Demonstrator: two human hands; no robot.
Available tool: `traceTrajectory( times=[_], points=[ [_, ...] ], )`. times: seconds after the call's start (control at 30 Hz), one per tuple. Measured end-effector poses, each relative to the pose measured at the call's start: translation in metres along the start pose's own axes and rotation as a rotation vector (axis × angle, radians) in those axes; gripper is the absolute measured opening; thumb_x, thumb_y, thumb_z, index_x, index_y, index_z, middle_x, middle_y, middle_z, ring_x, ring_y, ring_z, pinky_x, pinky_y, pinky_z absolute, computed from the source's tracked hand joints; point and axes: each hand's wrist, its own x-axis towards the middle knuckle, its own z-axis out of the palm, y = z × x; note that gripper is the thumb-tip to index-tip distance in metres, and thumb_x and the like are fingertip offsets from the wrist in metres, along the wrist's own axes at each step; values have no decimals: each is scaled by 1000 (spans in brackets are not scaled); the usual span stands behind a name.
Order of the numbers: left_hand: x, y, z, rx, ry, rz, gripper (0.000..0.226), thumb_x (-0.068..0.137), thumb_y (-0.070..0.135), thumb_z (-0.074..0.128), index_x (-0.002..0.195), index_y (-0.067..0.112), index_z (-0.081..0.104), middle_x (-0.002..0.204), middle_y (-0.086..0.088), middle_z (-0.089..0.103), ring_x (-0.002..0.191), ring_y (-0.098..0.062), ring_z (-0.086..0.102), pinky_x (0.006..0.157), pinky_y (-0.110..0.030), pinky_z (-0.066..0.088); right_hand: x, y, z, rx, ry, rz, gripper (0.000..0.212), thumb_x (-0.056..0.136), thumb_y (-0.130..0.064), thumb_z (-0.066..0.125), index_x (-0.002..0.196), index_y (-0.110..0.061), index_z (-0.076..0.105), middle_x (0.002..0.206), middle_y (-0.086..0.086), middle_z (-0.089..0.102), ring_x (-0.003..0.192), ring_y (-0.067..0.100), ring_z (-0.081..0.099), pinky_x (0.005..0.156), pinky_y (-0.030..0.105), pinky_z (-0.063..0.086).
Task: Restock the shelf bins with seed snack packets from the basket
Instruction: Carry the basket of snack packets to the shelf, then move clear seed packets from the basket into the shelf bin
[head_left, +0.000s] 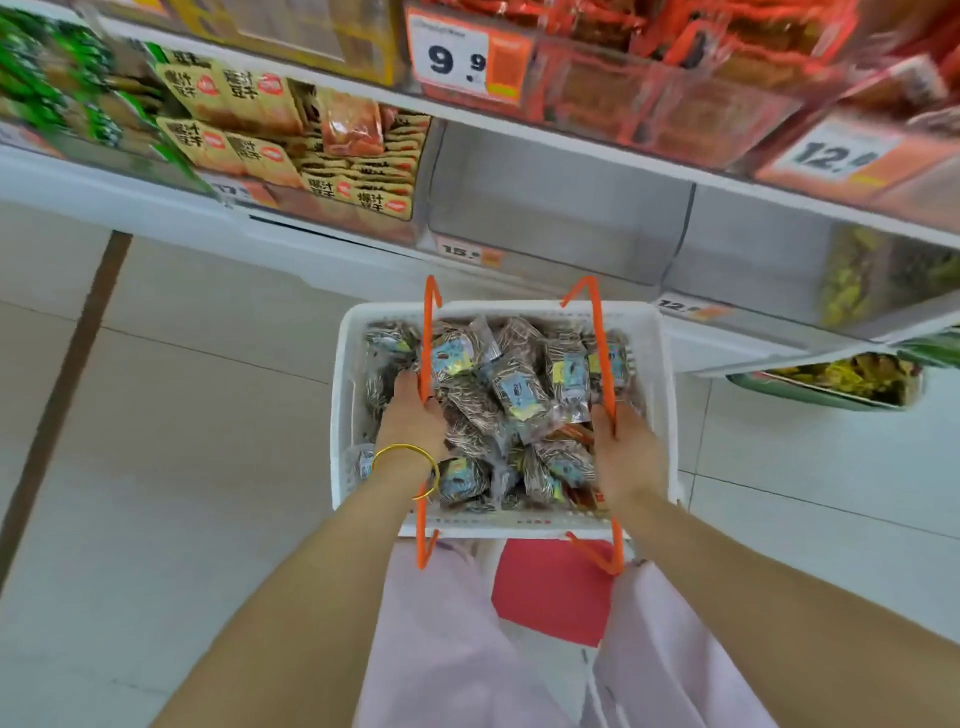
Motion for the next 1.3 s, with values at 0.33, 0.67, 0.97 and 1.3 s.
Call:
traceTrajectory(
  times=[0.33, 0.67, 0.97, 1.3],
  points=[
    [61, -8, 131, -19, -182, -44, 11, 97, 3, 32, 101, 11, 38, 72, -9, 35, 56, -21, 36, 42, -25, 36, 81, 112, 40, 147, 43, 108, 29, 101, -29, 37, 78, -13, 44, 60, -1, 44, 48, 13, 37, 45, 31, 33],
    [129, -18, 197, -58, -252, -48, 19, 97, -2, 28, 89, 15, 33, 65, -8, 31, 55, -15, 28, 48, -28, 29, 154, 177, 90, 218, 76, 167, 32, 101, -34, 35, 87, -9, 47, 63, 0, 44, 50, 15, 37, 46, 29, 33],
    [158, -47, 182, 482, 87, 1, 44, 89, -3, 42, 128, 15, 31, 109, -19, 47, 102, -40, 52, 93, -52, 46, 173, 195, 80, -105, 247, 362, 27, 98, -11, 36, 125, -7, 40, 114, 13, 52, 100, 32, 54, 78, 42, 46],
    [193, -26, 243, 822, 112, 959, 53, 69, -13, 61, 120, 2, 54, 133, -21, 48, 123, -42, 43, 98, -52, 42, 212, 127, 143, -254, 337, -445, 39, 70, 7, 66, 108, -3, 61, 102, 16, 63, 91, 37, 62, 69, 43, 53]
  ],
)
